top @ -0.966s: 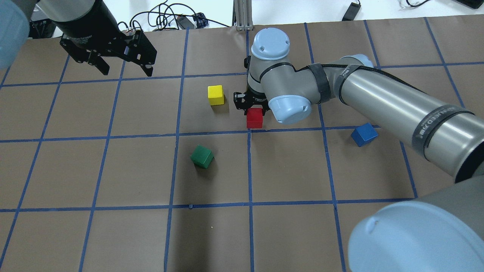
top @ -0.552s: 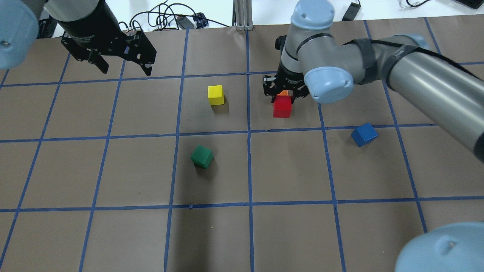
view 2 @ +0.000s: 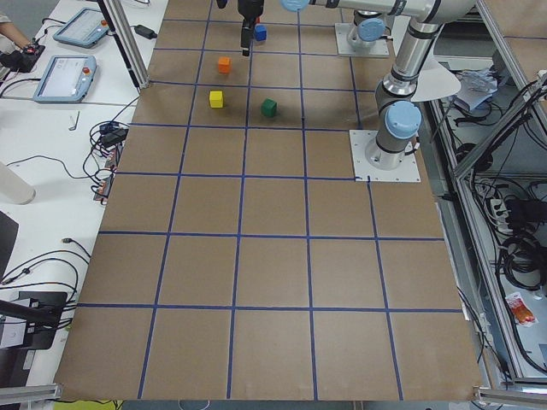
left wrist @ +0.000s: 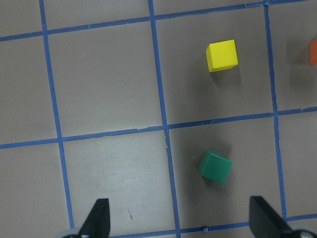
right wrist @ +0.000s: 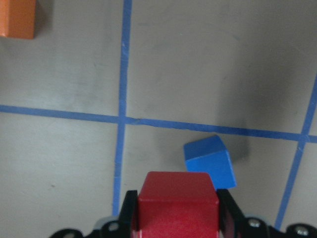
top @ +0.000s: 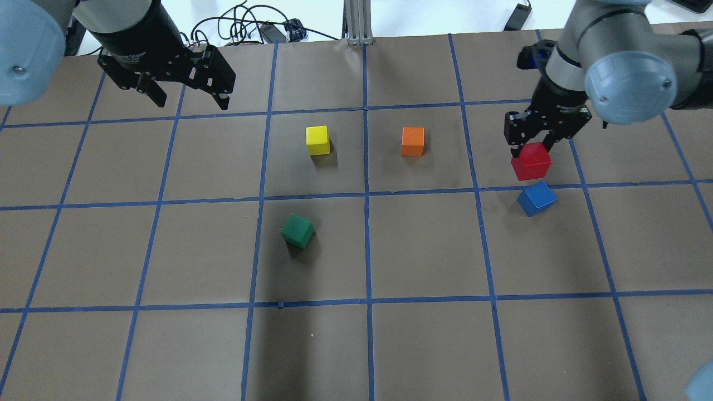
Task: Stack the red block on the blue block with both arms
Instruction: 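Carry the red cube with the right gripper above the blue cube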
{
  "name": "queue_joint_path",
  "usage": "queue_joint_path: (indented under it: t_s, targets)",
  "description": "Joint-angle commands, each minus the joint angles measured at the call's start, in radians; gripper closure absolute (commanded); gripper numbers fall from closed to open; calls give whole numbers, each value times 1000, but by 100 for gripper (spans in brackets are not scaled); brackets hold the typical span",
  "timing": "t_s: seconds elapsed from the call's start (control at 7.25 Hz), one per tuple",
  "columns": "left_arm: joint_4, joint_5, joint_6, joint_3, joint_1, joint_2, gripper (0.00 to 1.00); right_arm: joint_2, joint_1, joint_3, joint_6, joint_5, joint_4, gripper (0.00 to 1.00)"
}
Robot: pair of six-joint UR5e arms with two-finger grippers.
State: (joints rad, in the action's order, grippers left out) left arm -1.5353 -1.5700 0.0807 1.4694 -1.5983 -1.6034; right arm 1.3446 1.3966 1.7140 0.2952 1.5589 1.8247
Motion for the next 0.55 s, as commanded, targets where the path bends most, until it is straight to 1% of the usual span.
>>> queue_joint_path:
  t_s: [0.0, 0.14, 0.41]
  targets:
    - [3, -1, 2, 6, -2, 10, 0, 24, -67, 71, 134, 9, 86, 100]
    - [3, 1, 4, 8, 0, 14, 0, 34, -67, 78, 143, 3, 88, 100]
    - [1, 5, -1, 8, -2, 10, 0, 25, -67, 99, 244, -6, 93, 100]
